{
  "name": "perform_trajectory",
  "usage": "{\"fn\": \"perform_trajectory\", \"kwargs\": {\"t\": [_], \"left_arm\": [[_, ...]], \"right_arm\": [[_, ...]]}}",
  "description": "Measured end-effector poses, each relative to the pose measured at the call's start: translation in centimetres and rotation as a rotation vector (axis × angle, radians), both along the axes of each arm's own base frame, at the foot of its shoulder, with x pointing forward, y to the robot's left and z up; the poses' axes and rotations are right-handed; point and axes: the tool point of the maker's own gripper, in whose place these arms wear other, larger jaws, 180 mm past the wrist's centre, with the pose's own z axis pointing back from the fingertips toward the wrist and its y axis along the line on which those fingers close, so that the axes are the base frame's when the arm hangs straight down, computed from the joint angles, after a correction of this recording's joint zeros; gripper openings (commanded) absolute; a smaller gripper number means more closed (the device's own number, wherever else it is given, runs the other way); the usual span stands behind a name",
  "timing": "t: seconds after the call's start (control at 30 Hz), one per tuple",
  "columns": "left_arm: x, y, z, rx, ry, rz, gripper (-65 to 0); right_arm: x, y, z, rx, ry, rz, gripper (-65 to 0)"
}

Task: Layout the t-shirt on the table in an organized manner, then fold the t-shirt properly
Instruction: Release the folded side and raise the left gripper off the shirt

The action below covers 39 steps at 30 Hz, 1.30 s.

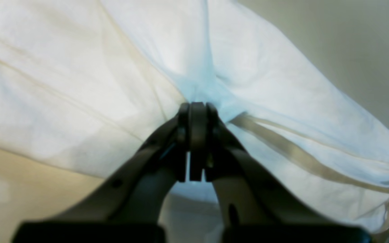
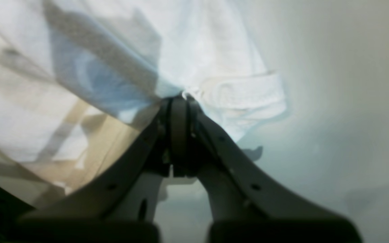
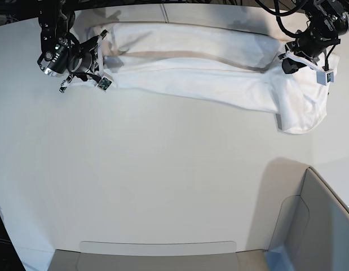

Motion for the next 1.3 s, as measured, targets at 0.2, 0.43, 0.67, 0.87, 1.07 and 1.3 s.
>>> {"fn": "perform_trajectory", "kwargs": {"t": [0.2, 0.43, 0.67, 0.87, 1.07, 1.3], "left_arm": [[-0.2, 0.5, -0.2, -0.056, 0.025, 0.121, -58.2], [0.2, 0.6, 0.0, -0.060, 0.015, 0.132, -63.2], [0.1, 0.7, 0.0, -0.059, 0.016, 0.132, -65.0], [-0.2, 0.9, 0.0, -0.060, 0.021, 0.148, -65.0], [-0.3, 1.9, 0.3, -0.049, 0.006, 0.180, -65.0], [0.0, 1.9, 0.5, -0.050, -0.001, 0.180, -65.0]], "right_arm": [[-0.2, 0.1, 0.1, 0.025, 0.004, 0.021, -50.2], [-1.7, 1.9, 1.3, 0.160, 0.042, 0.088, -43.3], [-1.7, 2.2, 1.5, 0.179, 0.041, 0.092, -43.3], [-1.7, 1.7, 1.5, 0.161, 0.042, 0.096, -43.3], [-1.7, 1.7, 1.4, 0.160, 0.042, 0.097, -43.3], [-1.7, 1.7, 1.4, 0.160, 0.042, 0.097, -43.3]]}}
